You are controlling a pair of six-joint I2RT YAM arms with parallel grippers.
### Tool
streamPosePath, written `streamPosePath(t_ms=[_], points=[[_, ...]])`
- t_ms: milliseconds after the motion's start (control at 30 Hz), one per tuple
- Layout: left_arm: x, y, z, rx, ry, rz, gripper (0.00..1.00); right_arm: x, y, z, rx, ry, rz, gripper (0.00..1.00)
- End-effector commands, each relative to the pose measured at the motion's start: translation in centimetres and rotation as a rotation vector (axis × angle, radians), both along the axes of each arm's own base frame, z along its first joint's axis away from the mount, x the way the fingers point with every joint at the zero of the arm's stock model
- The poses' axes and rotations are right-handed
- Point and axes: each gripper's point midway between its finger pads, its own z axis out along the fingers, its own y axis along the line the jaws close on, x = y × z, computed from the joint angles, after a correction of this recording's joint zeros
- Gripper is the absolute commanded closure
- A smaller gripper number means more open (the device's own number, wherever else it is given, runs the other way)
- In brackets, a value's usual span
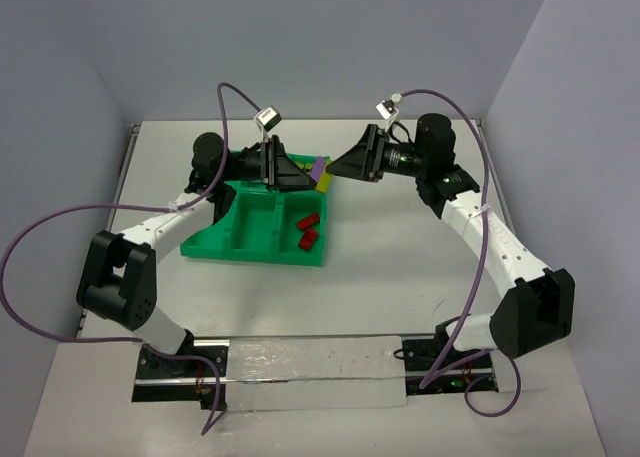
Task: Sort the legos into containers by color
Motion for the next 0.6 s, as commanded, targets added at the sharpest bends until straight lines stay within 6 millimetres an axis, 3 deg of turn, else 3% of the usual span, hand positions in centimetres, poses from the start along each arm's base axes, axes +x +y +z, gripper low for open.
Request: streamPosePath(t_ms=[0, 200, 333, 400, 567], points=[[-0.7, 0.4, 1.7, -0.053, -0.090, -0.029, 1.00, -1.0, 0.8, 1.8, 0.067, -0.081, 0.092, 0.37], [-0.5, 0.3, 1.8, -0.054, -0.087, -0.030, 1.00, -1.9, 2.1, 1.9, 0.083, -0.076, 0.164, 0.57], [-0.5, 0.4, 1.9, -0.053, -0.087, -0.024, 1.00, -2.0, 2.4, 2.1, 0.099, -0.081, 0.176, 0.91], [-0.4, 0.6, 1.8, -0.051, -0.092, -0.018, 1.00, -2.0, 2.4, 1.7, 0.094, -0.067, 0.168, 1.00], [1.4, 2.7, 1.6, -0.031, -0.094, 0.056, 1.00, -1.3, 1.9, 0.3, 0.034, -0.064, 0.106, 1.00]])
